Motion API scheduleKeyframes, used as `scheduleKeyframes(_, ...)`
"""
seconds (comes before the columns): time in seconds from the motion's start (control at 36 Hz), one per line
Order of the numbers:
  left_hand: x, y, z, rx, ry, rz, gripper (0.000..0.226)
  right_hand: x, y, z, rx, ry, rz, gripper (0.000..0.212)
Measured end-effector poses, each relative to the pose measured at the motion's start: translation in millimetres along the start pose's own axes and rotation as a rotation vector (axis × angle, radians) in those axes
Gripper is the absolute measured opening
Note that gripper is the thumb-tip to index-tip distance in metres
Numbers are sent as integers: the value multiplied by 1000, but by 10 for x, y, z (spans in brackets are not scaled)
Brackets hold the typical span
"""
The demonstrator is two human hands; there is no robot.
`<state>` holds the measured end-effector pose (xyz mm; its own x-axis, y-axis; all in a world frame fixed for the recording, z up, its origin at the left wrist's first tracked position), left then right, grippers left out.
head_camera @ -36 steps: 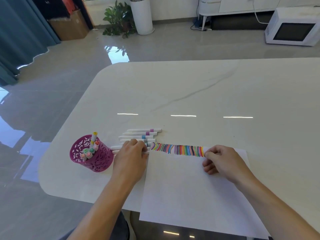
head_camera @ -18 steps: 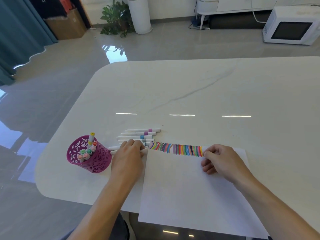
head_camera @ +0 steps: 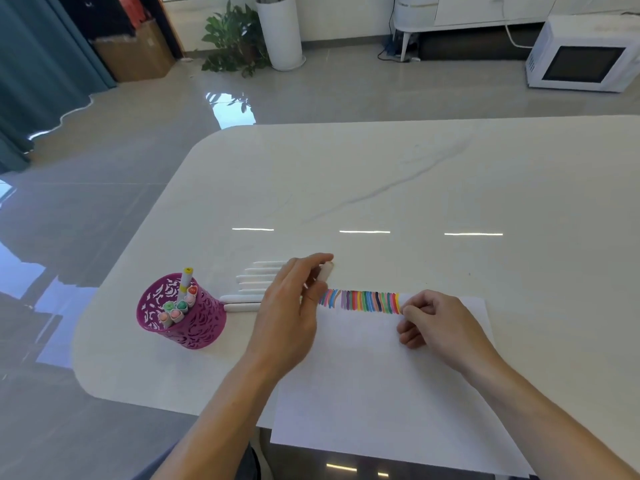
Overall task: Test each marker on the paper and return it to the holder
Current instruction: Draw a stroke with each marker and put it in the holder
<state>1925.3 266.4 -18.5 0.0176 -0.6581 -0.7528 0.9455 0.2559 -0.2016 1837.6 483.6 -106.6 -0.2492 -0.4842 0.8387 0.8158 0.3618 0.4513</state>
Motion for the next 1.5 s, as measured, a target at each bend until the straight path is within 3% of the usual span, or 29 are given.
scheduleKeyframes(0.19,-210,-9,-214,50,198,-19,43,79,51,-23,47,-105,43,12)
scheduleKeyframes(0.31,-190,-26,-327,32,338,102,43,167,93,-9,56,-146,118,9)
scheduleKeyframes(0.47,-188,-79,-475,-6,560,217,25,302,171,32,66,-24,275,6)
scheduleKeyframes(0.64,-221,-86,-664,17,610,264,19,330,204,179,-2,49,339,6)
scheduleKeyframes(0.72,-209,-76,-767,78,528,265,18,322,223,221,4,89,354,9)
scheduleKeyframes(0.86,-267,-65,-916,300,58,97,1,247,254,257,3,278,380,7)
scheduleKeyframes(0.97,-386,-43,-1008,443,-126,-73,22,210,278,282,-16,444,396,18)
scheduleKeyframes(1.14,-352,-22,-1076,499,-249,-96,23,178,257,233,-15,651,404,38)
scheduleKeyframes(1.31,-274,8,-1094,552,-383,-71,15,191,261,156,-20,769,426,43)
scheduleKeyframes(1.5,-260,35,-1099,577,-361,-53,27,162,237,120,-12,843,410,47)
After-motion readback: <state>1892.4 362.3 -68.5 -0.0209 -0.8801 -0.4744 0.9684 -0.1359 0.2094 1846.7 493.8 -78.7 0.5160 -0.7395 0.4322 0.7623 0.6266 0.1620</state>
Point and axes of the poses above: each hand's wrist, its own y-axis away from the middle knuckle, its own z-axis out of the back of the hand, x = y × z, the point moved 8 cm from there along -y, towards the middle knuckle, and after that the axes turned 5 degrees about x, right-handed, at the moved point
